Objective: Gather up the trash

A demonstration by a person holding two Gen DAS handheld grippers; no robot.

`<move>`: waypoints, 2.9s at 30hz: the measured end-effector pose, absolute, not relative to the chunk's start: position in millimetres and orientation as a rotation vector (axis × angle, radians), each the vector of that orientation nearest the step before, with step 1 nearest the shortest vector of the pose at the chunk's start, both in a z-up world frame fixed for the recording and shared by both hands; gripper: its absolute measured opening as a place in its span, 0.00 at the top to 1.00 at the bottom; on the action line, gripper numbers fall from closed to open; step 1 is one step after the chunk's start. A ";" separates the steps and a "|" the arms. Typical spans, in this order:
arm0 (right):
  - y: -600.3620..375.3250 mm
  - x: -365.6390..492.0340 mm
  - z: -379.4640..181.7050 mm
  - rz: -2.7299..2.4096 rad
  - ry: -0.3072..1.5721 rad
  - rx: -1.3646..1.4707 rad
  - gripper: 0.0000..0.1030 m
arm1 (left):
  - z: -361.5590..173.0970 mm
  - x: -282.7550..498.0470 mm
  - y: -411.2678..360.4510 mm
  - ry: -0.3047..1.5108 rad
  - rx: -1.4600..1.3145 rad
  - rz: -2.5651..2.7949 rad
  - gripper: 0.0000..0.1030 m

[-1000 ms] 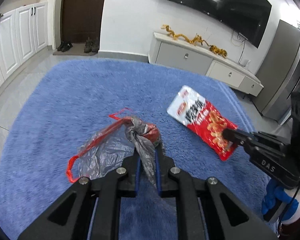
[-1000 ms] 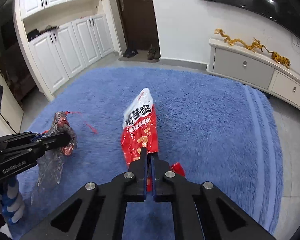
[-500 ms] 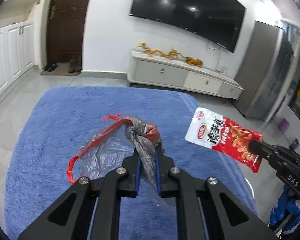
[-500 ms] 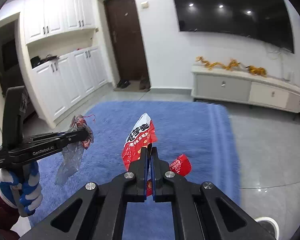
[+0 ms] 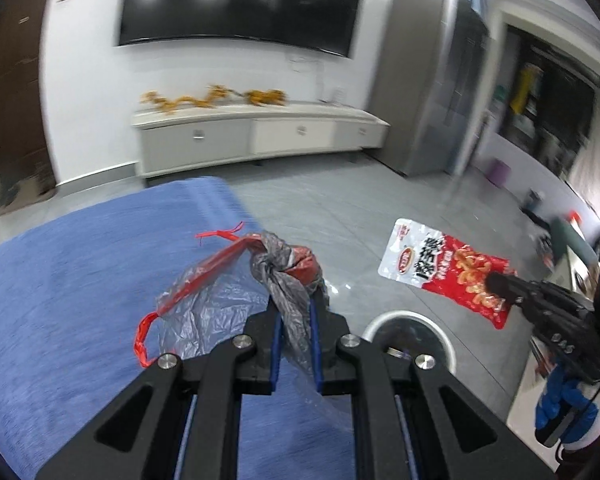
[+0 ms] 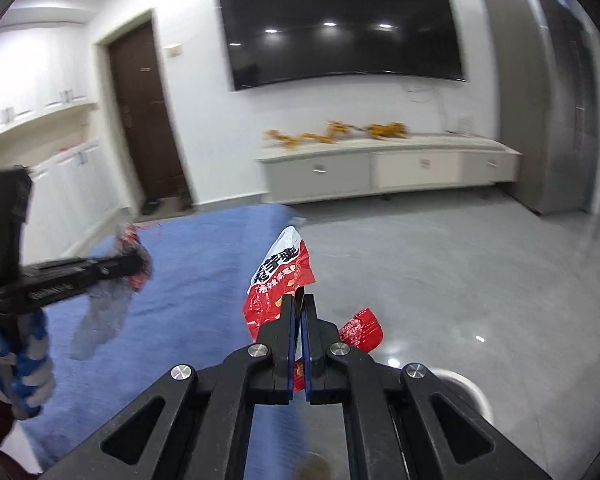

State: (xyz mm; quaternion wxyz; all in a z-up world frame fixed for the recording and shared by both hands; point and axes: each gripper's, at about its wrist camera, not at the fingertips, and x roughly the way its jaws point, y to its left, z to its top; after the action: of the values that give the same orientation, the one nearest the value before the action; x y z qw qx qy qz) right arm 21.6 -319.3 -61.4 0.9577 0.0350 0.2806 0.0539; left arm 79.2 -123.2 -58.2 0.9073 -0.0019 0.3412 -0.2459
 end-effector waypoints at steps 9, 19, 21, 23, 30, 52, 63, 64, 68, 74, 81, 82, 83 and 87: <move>-407.9 23.1 -141.2 -0.136 0.739 0.134 0.97 | -99.4 97.9 -287.6 0.900 0.095 -0.772 0.89; -460.1 26.3 -235.6 -0.208 0.902 0.333 0.95 | -182.5 139.8 -396.0 1.143 0.147 -0.806 0.88; -471.6 28.8 -253.1 -0.224 0.933 0.366 0.95 | -197.6 149.0 -407.5 1.198 0.130 -0.802 0.87; -481.9 29.9 -268.3 -0.236 0.957 0.399 0.94 | -209.3 153.3 -409.7 1.239 0.116 -0.809 0.83; -497.5 28.9 -288.1 -0.269 0.976 0.440 0.69 | -228.7 164.6 -408.1 1.286 0.092 -0.805 0.50; -389.1 33.5 -152.2 -0.099 0.759 0.231 0.47 | -113.8 103.5 -263.6 0.853 0.091 -0.646 0.49; -257.2 42.3 -98.8 0.113 0.653 0.101 0.32 | -86.7 62.5 -100.8 0.694 0.053 -0.302 0.48; -249.1 42.6 -96.9 0.125 0.647 0.094 0.31 | -84.9 59.4 -90.3 0.678 0.054 -0.278 0.48; -213.9 46.2 -87.3 0.164 0.622 0.063 0.26 | -75.8 48.5 -51.6 0.618 0.052 -0.179 0.38; -180.9 49.5 -82.4 0.176 0.593 0.045 0.15 | -65.9 32.0 -5.5 0.533 0.038 -0.057 0.22; -164.0 52.5 -86.7 0.152 0.585 0.057 0.08 | -62.0 22.4 31.1 0.494 0.028 0.067 0.21; -162.9 53.2 -87.3 0.149 0.587 0.058 0.08 | -61.9 21.1 34.5 0.495 0.026 0.077 0.21; -161.8 54.9 -89.0 0.148 0.590 0.059 0.07 | -62.6 21.0 38.4 0.497 0.024 0.086 0.20; -157.5 59.8 -94.5 0.148 0.603 0.062 0.06 | -64.8 17.5 55.2 0.502 0.001 0.122 0.13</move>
State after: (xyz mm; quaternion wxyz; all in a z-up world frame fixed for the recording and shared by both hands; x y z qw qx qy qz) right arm 59.8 -157.5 -94.5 0.9518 0.0306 0.2964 0.0728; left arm 17.5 55.2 -64.8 0.9669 0.0005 0.2480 0.0604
